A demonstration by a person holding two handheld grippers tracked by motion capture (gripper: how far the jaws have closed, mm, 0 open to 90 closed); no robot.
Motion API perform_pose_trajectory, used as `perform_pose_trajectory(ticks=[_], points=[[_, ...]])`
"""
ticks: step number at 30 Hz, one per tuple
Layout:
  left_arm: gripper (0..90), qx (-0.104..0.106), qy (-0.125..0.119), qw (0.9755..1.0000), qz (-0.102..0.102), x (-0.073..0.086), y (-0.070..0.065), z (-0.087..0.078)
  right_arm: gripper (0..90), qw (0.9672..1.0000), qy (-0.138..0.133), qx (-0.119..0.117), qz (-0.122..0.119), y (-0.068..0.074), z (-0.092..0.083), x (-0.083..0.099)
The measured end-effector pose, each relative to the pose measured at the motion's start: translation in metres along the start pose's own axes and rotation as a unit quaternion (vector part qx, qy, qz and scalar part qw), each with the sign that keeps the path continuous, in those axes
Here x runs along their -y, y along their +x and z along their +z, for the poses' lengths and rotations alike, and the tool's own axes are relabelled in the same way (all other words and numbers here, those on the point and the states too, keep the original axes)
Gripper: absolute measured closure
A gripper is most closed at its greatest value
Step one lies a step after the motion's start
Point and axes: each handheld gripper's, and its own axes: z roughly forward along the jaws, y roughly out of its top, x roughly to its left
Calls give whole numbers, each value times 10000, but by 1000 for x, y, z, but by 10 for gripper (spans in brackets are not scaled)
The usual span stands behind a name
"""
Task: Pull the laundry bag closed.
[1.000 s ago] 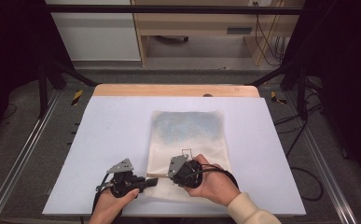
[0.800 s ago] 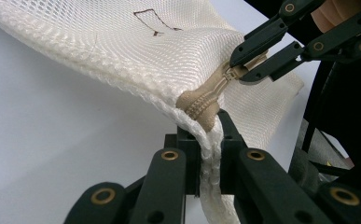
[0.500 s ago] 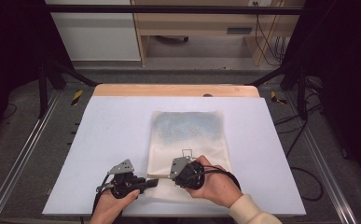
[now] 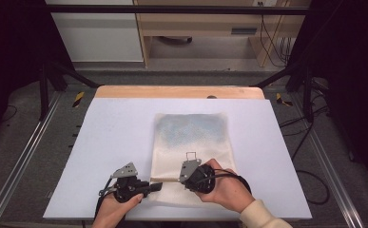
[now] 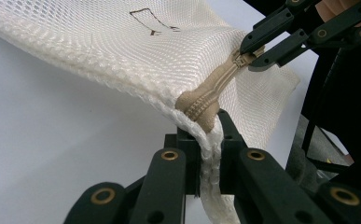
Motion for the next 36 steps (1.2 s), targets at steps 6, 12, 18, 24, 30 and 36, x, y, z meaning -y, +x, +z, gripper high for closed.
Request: perform_pose_trajectory(ticks=[6,12,18,24,30,36], points=[[837,-1,7,10000,4,0,0,0,820,10000,10,15,36,-2,-3,4],[837,-3,1,10000,10,0,0,1,820,10000,27,39,53,-3,-6,7],[836,-4,10,10000,9,0,0,1,820,9999,26,33,102,-5,-9,11],[836,26,8,10000,-3,1,-1,2,820,9999,35,47,137,-6,-12,14],[836,27,5,10000,5,1,-1,2,820,9999,25,32,132,-7,-14,16],[836,38,9,10000,10,1,-2,2,820,9999,61,51,129,-8,-16,18]])
